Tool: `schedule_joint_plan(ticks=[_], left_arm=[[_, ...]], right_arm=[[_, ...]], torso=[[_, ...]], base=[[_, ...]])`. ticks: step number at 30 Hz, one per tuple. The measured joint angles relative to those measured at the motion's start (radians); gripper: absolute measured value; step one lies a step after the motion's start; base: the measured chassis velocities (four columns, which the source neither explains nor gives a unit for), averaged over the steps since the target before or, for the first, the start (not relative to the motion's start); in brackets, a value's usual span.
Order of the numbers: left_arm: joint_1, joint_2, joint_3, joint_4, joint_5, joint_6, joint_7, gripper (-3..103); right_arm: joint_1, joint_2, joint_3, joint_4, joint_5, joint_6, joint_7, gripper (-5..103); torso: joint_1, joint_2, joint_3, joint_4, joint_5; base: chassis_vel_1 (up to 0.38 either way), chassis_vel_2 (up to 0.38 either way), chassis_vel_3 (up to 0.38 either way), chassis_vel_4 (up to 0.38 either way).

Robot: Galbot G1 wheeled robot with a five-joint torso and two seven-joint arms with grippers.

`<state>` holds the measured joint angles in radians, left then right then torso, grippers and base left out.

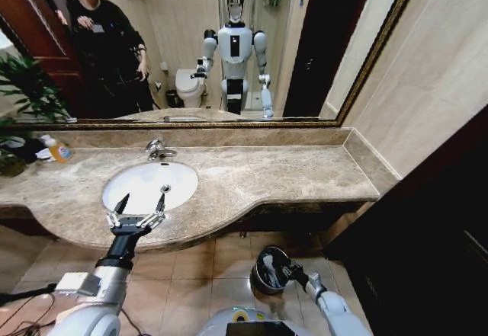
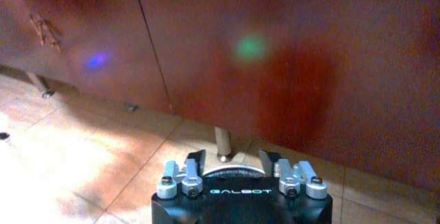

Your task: Pick up the trash from the sink and place it in the trash bin.

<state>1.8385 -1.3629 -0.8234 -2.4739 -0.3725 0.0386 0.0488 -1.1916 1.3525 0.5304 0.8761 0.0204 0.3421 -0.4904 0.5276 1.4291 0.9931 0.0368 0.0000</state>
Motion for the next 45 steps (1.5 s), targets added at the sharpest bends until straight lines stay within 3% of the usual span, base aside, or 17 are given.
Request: schedule_joint_plan(ticks=[1,4,6,9,10,12,15,21,28,32,38,41,43,45], left_arm=[[0.000,0.000,0.000,0.000,0.000,0.000,0.000,100],[0.000,0.000,0.000,0.000,0.000,0.000,0.000,100],[0.000,0.000,0.000,0.000,0.000,0.000,0.000,100],[0.000,0.000,0.000,0.000,0.000,0.000,0.000,100],[0.000,0.000,0.000,0.000,0.000,0.000,0.000,100],[0.000,0.000,0.000,0.000,0.000,0.000,0.000,100],[0.000,0.000,0.000,0.000,0.000,0.000,0.000,100],[0.000,0.000,0.000,0.000,0.000,0.000,0.000,100],[0.000,0.000,0.000,0.000,0.000,0.000,0.000,100],[0.000,0.000,0.000,0.000,0.000,0.000,0.000,100],[0.000,0.000,0.000,0.000,0.000,0.000,0.000,100],[0.000,0.000,0.000,0.000,0.000,0.000,0.000,100],[0.000,0.000,0.000,0.000,0.000,0.000,0.000,100],[0.000,0.000,0.000,0.000,0.000,0.000,0.000,100]], right_arm=[[0.000,0.000,0.000,0.000,0.000,0.000,0.000,52],[-0.002,0.005,0.000,0.014,0.010,0.000,0.002,69],[-0.004,0.006,0.000,0.019,0.015,0.000,0.002,69],[-0.010,0.011,0.001,0.027,0.042,0.000,0.002,85],[-0.010,0.011,0.001,0.027,0.042,0.000,0.002,85],[-0.020,0.013,0.005,0.049,0.079,-0.002,0.003,95],[-0.039,0.002,0.009,0.093,0.141,-0.008,0.010,100],[-0.118,-0.059,0.047,0.292,0.309,-0.025,0.082,100],[-0.165,-0.041,0.146,0.460,0.385,-0.013,0.103,100],[-0.206,-0.024,0.219,0.639,0.460,-0.021,0.142,100],[-0.275,0.001,0.292,0.875,0.457,-0.085,0.191,100],[-0.355,0.026,0.349,1.099,0.386,-0.167,0.259,100],[-0.364,0.027,0.350,1.117,0.379,-0.172,0.274,100],[-0.422,0.031,0.339,1.204,0.342,-0.186,0.365,100]], torso=[[0.000,0.000,0.000,0.0000,0.0000],[0.000,0.000,0.000,0.0000,-0.0001],[0.000,0.000,0.000,0.0001,0.0000],[0.000,0.000,0.000,0.0000,0.0000],[0.000,0.000,0.000,0.0000,0.0000],[0.000,0.000,0.000,0.0000,0.0001],[0.000,0.000,0.000,0.0000,0.0003],[0.000,0.000,0.000,-0.0001,-0.0002],[0.000,0.000,0.000,0.0000,0.0001],[0.000,0.000,0.000,0.0000,0.0001],[0.000,0.000,0.000,0.0000,-0.0002],[0.000,0.000,0.000,0.0000,-0.0006],[0.000,0.000,0.000,0.0000,-0.0005],[0.000,0.000,0.000,-0.0001,-0.0001]], base=[[0.000,0.000,0.000,0.000],[0.000,0.000,0.000,0.000],[0.000,0.000,0.000,0.000],[0.000,0.000,0.000,0.000],[0.000,0.000,0.000,0.000],[0.000,0.000,0.000,0.000],[0.000,0.000,0.000,0.000],[0.000,0.000,0.000,0.000],[0.000,0.000,0.000,0.000],[0.000,0.000,0.000,0.000],[0.000,0.000,0.000,0.000],[0.000,0.000,0.000,0.000],[0.000,0.000,0.000,0.000],[0.000,0.000,0.000,0.000]])
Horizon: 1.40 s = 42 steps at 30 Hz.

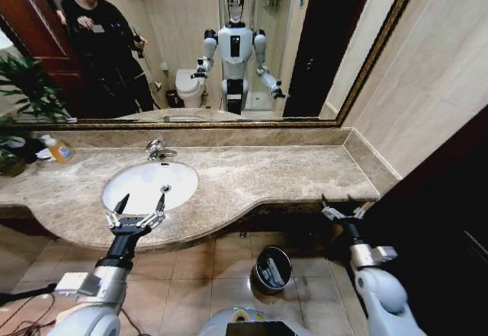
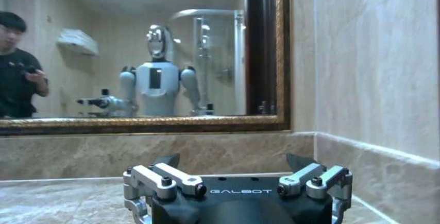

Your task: Pick up the trash from the sink and place it in the trash bin.

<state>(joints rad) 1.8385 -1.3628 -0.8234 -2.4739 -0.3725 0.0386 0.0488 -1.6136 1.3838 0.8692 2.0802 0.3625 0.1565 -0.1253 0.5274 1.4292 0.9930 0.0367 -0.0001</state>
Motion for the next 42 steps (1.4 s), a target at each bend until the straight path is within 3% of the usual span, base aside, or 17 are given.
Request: schedule_joint_plan(ticks=[5,10,22,42], left_arm=[[0.000,0.000,0.000,0.000,0.000,0.000,0.000,100],[0.000,0.000,0.000,0.000,0.000,0.000,0.000,100],[0.000,0.000,0.000,0.000,0.000,0.000,0.000,100],[0.000,0.000,0.000,0.000,0.000,0.000,0.000,100]], right_arm=[[-0.059,-0.006,-0.061,0.065,-0.054,0.002,0.065,100],[-0.076,-0.011,-0.086,0.078,-0.118,0.013,0.021,100],[-0.042,-0.045,-0.066,0.067,-0.010,-0.083,-0.024,100],[-0.040,-0.045,-0.065,0.064,-0.007,-0.084,-0.025,100]], torso=[[0.000,0.000,0.000,0.0001,0.0002],[0.000,0.000,0.000,0.0001,0.0001],[0.000,0.000,0.000,0.0001,0.0001],[0.000,0.000,0.000,0.0001,0.0001]], base=[[0.000,0.000,0.000,0.000],[0.000,0.000,0.000,0.000],[0.000,0.000,0.000,0.000],[0.000,0.000,0.000,0.000]])
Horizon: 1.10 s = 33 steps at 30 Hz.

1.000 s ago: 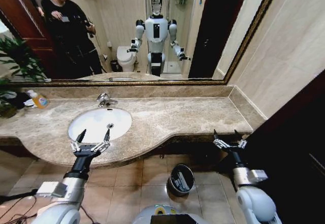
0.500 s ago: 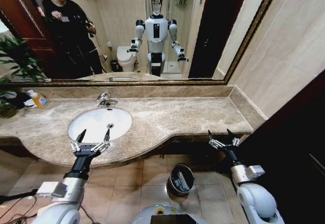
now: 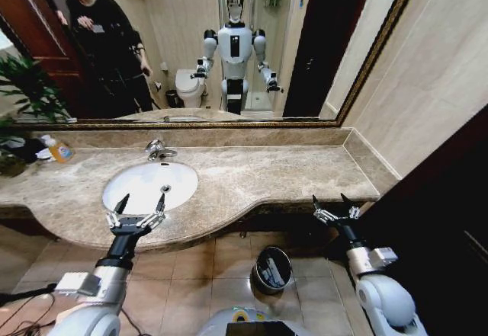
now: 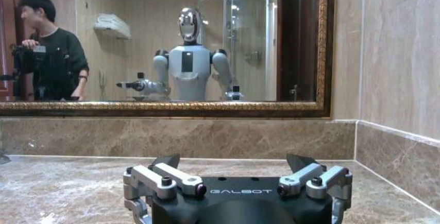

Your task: Pick up the trash from the sink and place it in the trash bin.

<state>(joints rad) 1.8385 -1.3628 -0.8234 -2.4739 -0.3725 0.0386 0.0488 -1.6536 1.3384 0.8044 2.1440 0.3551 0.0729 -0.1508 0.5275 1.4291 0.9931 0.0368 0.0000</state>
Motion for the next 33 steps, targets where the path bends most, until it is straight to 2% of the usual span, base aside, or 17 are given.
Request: schedule_joint_plan(ticks=[33], left_arm=[[0.000,0.000,0.000,0.000,0.000,0.000,0.000,100]], right_arm=[[0.000,0.000,0.000,-0.002,0.000,0.002,0.000,100]], torso=[[0.000,0.000,0.000,0.0000,0.0000]], base=[[0.000,0.000,0.000,0.000]])
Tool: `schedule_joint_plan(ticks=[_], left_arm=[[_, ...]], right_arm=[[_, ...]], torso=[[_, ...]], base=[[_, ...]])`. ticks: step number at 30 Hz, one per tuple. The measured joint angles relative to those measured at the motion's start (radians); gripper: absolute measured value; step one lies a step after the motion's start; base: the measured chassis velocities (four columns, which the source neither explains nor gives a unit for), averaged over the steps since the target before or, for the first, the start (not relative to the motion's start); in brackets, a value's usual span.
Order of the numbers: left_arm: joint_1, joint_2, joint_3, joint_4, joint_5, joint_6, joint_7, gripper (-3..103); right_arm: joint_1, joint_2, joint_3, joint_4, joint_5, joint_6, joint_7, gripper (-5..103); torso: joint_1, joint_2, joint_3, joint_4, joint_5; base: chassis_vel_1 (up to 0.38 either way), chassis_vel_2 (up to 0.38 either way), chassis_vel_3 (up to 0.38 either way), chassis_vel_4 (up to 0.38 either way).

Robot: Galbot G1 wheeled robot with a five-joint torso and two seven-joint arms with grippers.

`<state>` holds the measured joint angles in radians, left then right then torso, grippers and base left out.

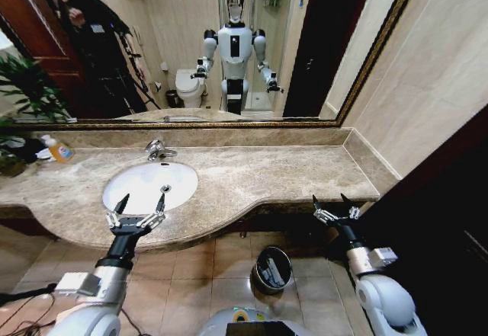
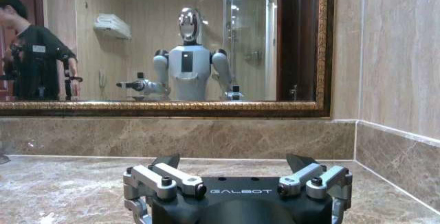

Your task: Pick up the trash from the sink and place it in the trash bin.

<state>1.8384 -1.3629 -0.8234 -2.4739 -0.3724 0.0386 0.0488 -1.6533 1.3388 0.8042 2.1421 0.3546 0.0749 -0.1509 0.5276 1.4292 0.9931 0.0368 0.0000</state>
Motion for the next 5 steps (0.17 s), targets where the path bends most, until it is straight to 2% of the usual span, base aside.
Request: schedule_joint_plan(ticks=[5], left_arm=[[0.000,0.000,0.000,0.000,0.000,0.000,0.000,100]], right_arm=[[0.000,0.000,0.000,0.000,0.000,0.000,0.000,100]], torso=[[0.000,0.000,0.000,0.0000,0.0000]], base=[[0.000,0.000,0.000,0.000]])
